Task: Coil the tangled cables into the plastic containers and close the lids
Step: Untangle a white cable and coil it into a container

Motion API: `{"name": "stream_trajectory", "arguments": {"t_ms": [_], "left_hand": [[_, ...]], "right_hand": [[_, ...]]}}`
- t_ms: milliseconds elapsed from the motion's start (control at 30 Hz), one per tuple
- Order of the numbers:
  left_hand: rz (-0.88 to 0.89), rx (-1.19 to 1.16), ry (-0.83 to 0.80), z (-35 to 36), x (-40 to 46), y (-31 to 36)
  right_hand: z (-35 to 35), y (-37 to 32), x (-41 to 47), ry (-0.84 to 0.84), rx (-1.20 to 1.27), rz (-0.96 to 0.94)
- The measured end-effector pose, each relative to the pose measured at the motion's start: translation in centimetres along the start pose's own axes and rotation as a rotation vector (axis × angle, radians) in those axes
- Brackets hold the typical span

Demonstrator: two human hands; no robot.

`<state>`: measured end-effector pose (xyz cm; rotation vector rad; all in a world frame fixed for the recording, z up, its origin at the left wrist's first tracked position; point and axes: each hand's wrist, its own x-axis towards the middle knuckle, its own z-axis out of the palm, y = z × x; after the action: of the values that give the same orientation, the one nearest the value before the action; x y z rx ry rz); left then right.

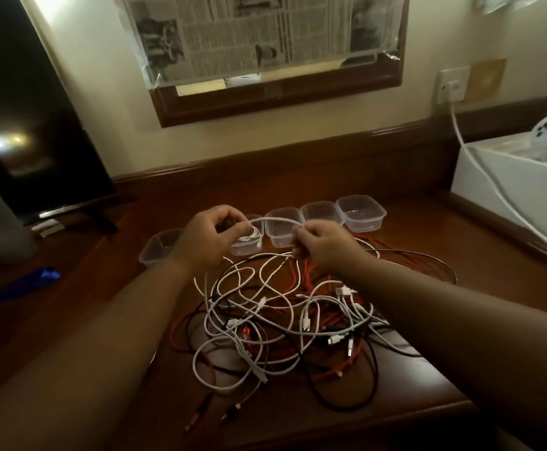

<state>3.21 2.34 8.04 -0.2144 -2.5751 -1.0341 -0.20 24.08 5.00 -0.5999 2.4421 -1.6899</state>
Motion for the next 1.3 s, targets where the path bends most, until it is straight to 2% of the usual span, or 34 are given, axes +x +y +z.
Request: {"name": "stream_trajectory", "arguments": {"t_ms": [100,167,233,300,367,467,533,633,767,833,900,1000,1067,1133,1300], "left_hand": [[-0.070,-0.025,0.055,0.0,-1.1,-0.4],[-0.128,-0.024,0.009,0.3,-1.9,-0.8],[-0.184,-0.135,0.003,0.7,-2.1,-1.0],[-0.230,-0.251,0.096,0.8,-1.8,-0.2],[-0.272,-0.358,0.197,1.0,-1.0,1.3],[-0.316,-0.526,0.223,0.8,0.4,4.0],[-0.322,-0.651,0.207,0.7,0.9,5.8],[-0.310,-0.754,0.184,0.6,1.3,7.4],[-0.319,-0.833,0.217,1.5,0.6,6.5],[-0.365,-0.892,0.128,2.9,-0.9,5.8],[-0.376,-0.949,-0.074,4.9,-2.6,5.1],[-0.289,-0.870,-0.391,8.1,-4.4,4.4],[-0.230,-0.707,-0.496,9.6,-4.7,4.1],[-0.188,-0.539,-0.491,10.8,-4.4,4.3],[-0.250,-0.335,-0.217,11.9,-2.3,4.2]], "right_hand": [[-1.7,-2.1,-0.7,0.153,0.315,-0.034],[-2.3,-3.0,-0.9,0.192,0.400,-0.031],[-2.4,-3.4,-1.2,0.176,0.410,-0.026],[-2.1,-3.5,-1.7,0.097,0.356,0.008],[-1.5,-3.1,-2.3,-0.074,0.276,0.067],[0.2,-2.9,-3.3,-0.358,0.054,0.064],[1.5,-2.9,-3.6,-0.409,-0.097,0.031],[2.5,-3.2,-3.6,-0.298,-0.135,0.019],[1.6,-4.6,-3.9,-0.142,0.116,0.011],[0.6,-5.7,-4.2,-0.089,0.342,-0.019],[-0.4,-6.7,-4.3,-0.059,0.558,-0.031],[-1.7,-7.5,-3.9,0.006,0.756,-0.075],[-2.5,-7.6,-3.7,0.037,0.842,-0.106],[-3.4,-7.6,-3.6,0.086,0.865,-0.131],[-6.9,-5.8,-4.1,0.225,0.806,-0.192]]}}
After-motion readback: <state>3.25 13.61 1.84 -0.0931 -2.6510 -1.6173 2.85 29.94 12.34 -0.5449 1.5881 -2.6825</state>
